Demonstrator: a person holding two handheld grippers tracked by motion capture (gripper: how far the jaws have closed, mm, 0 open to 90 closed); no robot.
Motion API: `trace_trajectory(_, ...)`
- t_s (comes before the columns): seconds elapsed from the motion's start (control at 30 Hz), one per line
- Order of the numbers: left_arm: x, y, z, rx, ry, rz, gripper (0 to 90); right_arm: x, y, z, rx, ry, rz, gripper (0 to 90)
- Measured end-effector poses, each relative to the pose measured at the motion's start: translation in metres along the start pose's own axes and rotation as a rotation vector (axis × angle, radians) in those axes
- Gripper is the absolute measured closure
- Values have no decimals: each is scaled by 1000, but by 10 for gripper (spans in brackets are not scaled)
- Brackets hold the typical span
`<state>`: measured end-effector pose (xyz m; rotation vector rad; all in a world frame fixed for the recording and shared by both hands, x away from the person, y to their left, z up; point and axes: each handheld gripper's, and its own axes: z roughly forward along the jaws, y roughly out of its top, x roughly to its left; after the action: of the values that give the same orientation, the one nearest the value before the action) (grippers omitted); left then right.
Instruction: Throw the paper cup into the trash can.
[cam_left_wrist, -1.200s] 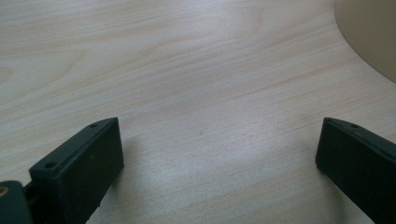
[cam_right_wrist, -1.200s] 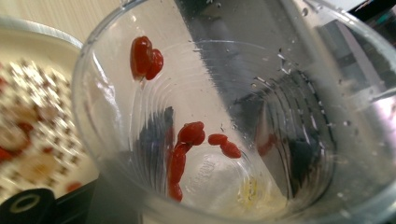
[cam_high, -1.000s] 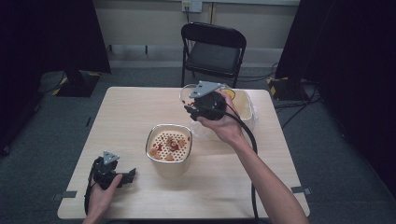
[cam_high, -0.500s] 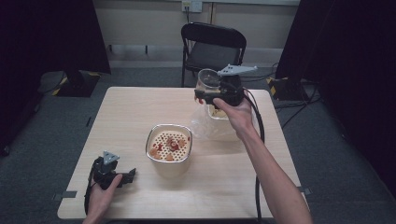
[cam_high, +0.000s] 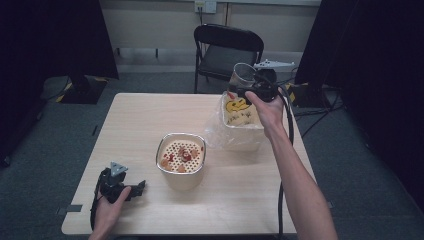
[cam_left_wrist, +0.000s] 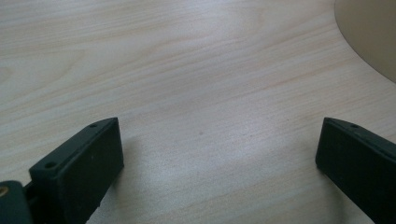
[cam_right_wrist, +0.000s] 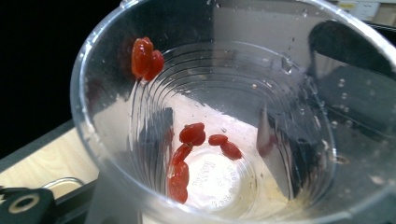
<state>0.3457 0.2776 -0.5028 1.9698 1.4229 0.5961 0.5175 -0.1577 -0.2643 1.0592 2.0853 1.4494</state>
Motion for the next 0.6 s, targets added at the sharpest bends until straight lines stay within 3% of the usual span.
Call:
trace_trajectory(0.17,0,0,0,0,0,1,3,-18,1,-4,8,-39,30,460)
trace_trajectory(0.37,0,0,0,0,0,0,3,-34,-8,-2,65,-97,60,403)
trace_trajectory(0.6,0,0,0,0,0,0,3,-41,-12,4,77,-143,87,191)
